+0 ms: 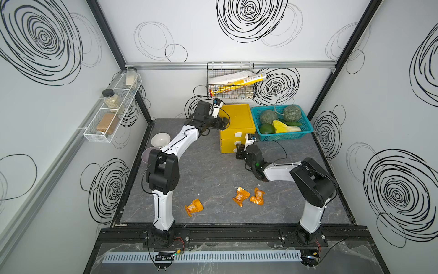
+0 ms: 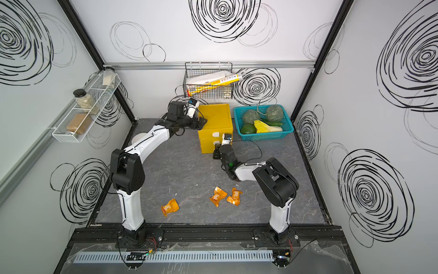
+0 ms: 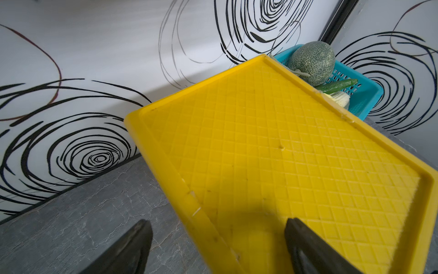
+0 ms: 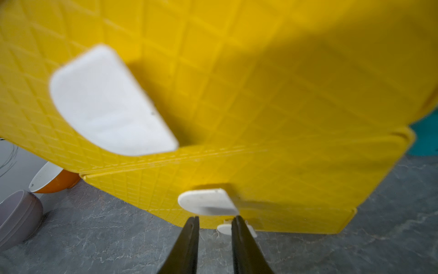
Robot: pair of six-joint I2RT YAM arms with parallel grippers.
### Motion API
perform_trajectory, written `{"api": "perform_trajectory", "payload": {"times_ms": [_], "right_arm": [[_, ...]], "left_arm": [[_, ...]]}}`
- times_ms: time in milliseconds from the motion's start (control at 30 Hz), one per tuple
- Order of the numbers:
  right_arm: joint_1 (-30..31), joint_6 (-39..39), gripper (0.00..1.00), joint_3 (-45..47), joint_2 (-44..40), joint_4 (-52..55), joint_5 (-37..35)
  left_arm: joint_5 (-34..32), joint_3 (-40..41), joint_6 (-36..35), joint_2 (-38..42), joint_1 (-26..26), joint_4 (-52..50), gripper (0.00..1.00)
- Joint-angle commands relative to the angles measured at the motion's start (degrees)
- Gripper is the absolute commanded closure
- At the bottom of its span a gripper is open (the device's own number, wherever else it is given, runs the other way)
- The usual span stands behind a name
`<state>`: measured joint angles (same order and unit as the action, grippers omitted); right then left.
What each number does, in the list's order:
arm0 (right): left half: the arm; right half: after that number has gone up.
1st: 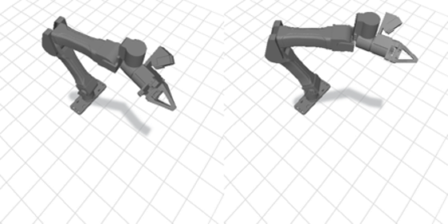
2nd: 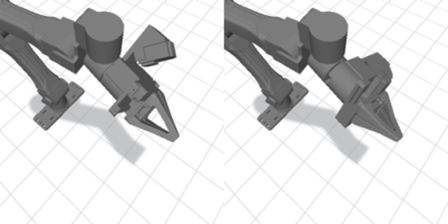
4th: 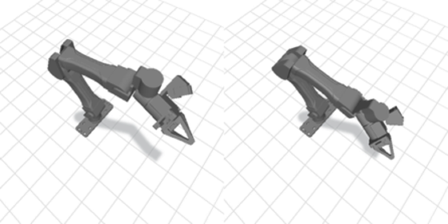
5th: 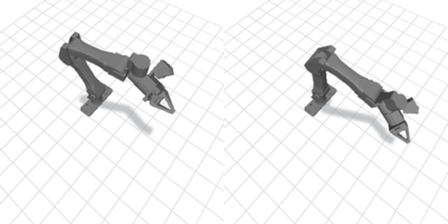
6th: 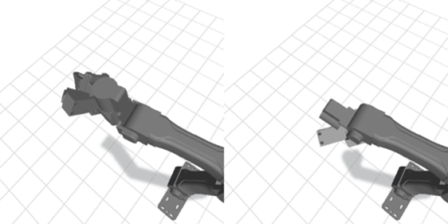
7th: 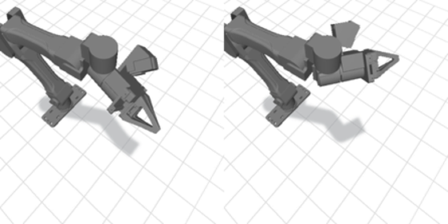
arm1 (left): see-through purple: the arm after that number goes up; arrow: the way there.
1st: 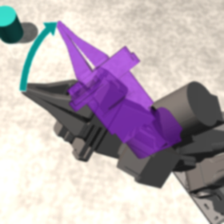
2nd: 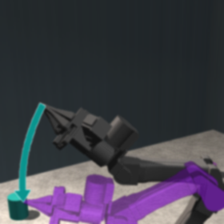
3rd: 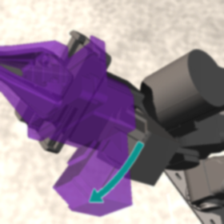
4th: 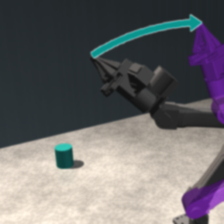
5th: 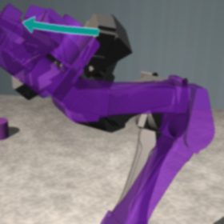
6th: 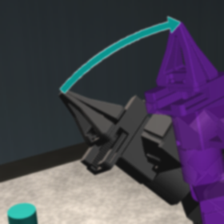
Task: Place the cookies into the drawer by color
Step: Close the drawer in the storage box, then open the drawer in the storage box.
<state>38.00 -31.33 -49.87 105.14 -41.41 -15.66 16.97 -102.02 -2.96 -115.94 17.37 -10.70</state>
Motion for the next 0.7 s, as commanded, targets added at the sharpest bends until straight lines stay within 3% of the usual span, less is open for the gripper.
{"api": "perform_trajectory", "payload": {"times_ms": [0,167,400,533,667], "right_arm": [[-0.3,-3.4,0.66,1.3,-3.5,1.7,2.9],[-0.3,-8.9,0.62,6.2,-6.1,0.1,4.9],[-0.4,-17.6,0.45,10.8,-8.8,-2.8,8.5],[-1.5,-22.0,0.35,11.8,-6.6,-5.3,12.7],[-3.1,-30.3,0.31,14.9,-1.8,-15.4,19.0]], "left_arm": [[-0.6,1.9,-0.8,0.8,-0.9,-4.6,0.06],[-0.3,2.2,-0.6,0.7,-0.9,-4.4,0.07],[-0.3,2.5,-0.9,1.2,-0.9,-4.2,0.06],[-0.4,2.7,-0.5,1.5,-0.9,-4.1,0.06],[-0.3,2.8,-0.9,1.8,-1.0,-4.2,0.06]]}}
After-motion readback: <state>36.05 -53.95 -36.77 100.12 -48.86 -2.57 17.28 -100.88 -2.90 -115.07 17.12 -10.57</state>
